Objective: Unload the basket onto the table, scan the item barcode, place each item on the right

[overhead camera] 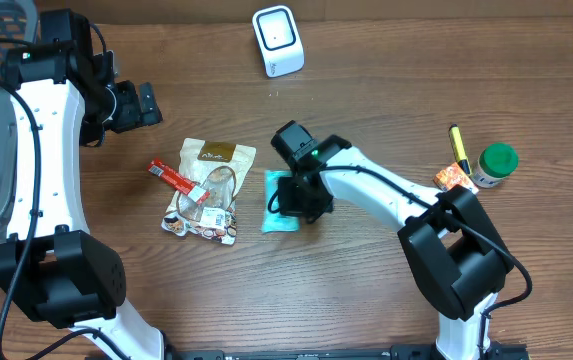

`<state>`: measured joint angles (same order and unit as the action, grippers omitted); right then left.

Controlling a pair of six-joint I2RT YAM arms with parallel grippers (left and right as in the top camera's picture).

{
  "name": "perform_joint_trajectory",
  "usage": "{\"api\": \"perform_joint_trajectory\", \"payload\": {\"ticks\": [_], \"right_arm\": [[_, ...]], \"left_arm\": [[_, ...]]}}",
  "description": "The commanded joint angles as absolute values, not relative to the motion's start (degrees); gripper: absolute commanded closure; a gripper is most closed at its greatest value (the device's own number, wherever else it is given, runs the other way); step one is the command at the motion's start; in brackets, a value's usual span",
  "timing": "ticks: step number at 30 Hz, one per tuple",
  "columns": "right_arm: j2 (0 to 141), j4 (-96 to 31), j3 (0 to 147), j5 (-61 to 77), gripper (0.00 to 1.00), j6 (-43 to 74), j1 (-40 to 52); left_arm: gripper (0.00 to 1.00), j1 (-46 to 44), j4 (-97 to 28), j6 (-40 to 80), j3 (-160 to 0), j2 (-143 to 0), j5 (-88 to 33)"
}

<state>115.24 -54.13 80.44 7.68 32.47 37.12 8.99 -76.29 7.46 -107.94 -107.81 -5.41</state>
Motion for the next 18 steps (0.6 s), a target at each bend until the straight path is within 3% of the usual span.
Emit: {"api": "perform_joint_trajectory", "payload": {"ticks": [1, 9, 18], "right_arm": [[111.77, -59.29, 85.32, -9.28, 0.96, 29.12, 33.76], [108.64, -68.58, 89.12, -32.14, 0.96, 27.03, 35.07], [114.74, -64.9, 83.15, -39.9, 0.96, 28.51, 41.56]], "left_arm": [[0.0, 8.56, -76.2, 6.81, -107.83, -107.55, -5.8], [0.0, 8.56, -76.2, 6.83, -107.83, -107.55, -5.8], [0.0, 8.56, -76.2, 6.83, -107.83, -107.55, -5.8]]}}
